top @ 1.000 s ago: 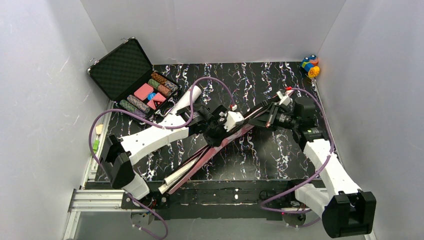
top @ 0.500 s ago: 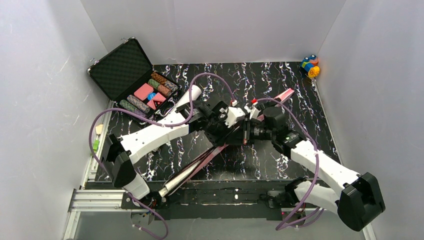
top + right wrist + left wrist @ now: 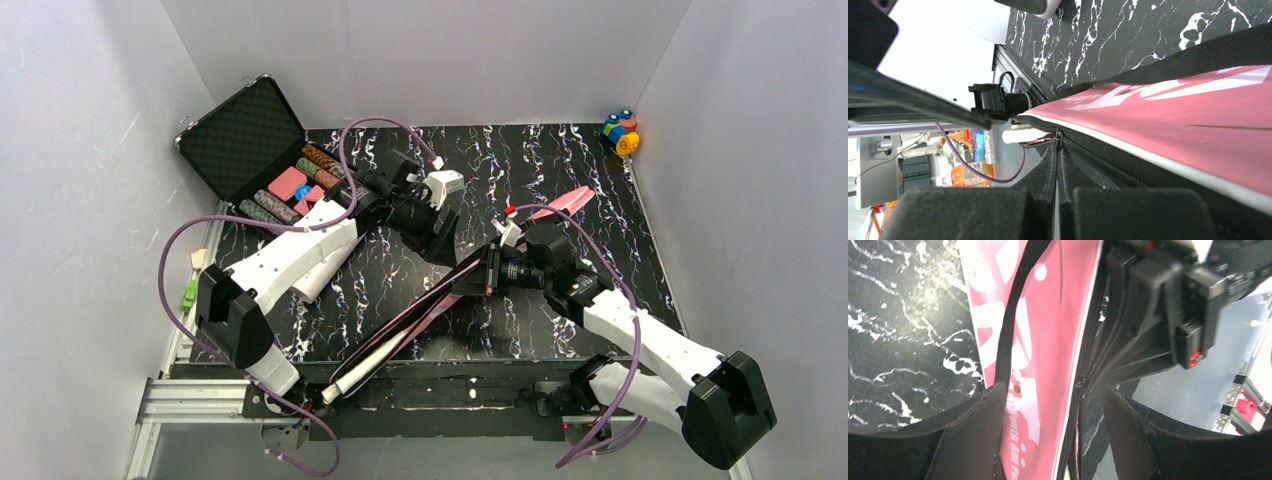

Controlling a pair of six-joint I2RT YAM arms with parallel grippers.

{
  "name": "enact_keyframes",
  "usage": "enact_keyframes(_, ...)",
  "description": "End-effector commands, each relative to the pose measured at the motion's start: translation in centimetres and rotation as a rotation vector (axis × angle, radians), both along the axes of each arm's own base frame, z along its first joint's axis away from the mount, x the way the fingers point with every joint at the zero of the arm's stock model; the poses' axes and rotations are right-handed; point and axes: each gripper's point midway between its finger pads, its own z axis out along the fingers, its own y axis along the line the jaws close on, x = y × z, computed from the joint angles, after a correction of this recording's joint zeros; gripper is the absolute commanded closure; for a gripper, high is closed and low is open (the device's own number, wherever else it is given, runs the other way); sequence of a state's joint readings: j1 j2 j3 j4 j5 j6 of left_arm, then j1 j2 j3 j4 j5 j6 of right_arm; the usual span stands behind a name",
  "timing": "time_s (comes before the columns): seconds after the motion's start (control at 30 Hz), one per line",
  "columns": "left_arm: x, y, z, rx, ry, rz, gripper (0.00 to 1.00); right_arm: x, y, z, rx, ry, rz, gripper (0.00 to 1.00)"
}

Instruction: Pack up the badminton gear

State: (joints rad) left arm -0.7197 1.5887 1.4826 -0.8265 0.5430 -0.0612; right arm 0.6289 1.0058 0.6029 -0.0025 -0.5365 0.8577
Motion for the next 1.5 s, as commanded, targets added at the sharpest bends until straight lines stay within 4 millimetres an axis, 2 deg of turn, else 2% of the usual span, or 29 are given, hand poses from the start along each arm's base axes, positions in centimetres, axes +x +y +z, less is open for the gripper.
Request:
enact_keyframes(0.0,-0.2,-2.4,2.3,-0.121,0.017,-0.066,0.31,0.9,0.3,0.9,0.023,-0.078,-0.018,0.99)
enact_keyframes(0.2,-0.2,-4.4,-0.2,-0.139,0.146,-0.118,0.30,1.6,0.5,2.6,0.021,-0.149,-0.036,0.99)
enact_keyframes(0.33,-0.4,-5.2,-0.6,-0.171,0.188,-0.156,0.30,2.4,1.0,4.1,0.011,-0.184,-0.041,0.99)
enact_keyframes(0.47,-1.1,-5.4,-0.7,-0.192,0.225,-0.188,0.35,3.1,1.6,5.1,-0.010,-0.181,-0.025,0.99)
enact_keyframes(0.6,-1.9,-5.3,-0.5,-0.216,0.255,-0.217,0.46,3.9,2.6,6.4,-0.013,-0.196,0.010,0.99)
enact_keyframes(0.67,-2.0,-5.2,-0.7,-0.216,0.255,-0.217,0.57,4.1,3.1,7.0,-0.004,-0.198,0.026,0.99)
enact_keyframes(0.73,-1.8,-5.1,-1.0,-0.205,0.242,-0.209,0.73,4.2,3.6,7.5,0.008,-0.197,0.046,0.99)
enact_keyframes(0.8,-1.3,-4.9,-1.2,-0.199,0.237,-0.192,0.85,4.3,3.9,7.9,0.011,-0.187,0.061,0.99)
enact_keyframes(0.97,0.5,-4.4,-0.7,-0.192,0.184,-0.137,1.00,4.0,4.1,8.8,0.013,-0.161,0.077,0.99)
enact_keyframes(1.1,2.6,-3.4,0.4,-0.202,0.145,-0.048,1.00,3.2,4.0,8.9,0.018,-0.137,0.092,0.99)
enact_keyframes(1.3,7.3,-1.1,1.9,-0.161,0.016,0.168,1.00,1.0,4.4,8.2,0.020,-0.106,0.123,0.99)
enact_keyframes(1.47,9.8,-0.1,3.0,-0.130,-0.047,0.312,1.00,0.0,4.9,7.4,0.027,-0.087,0.137,0.99)
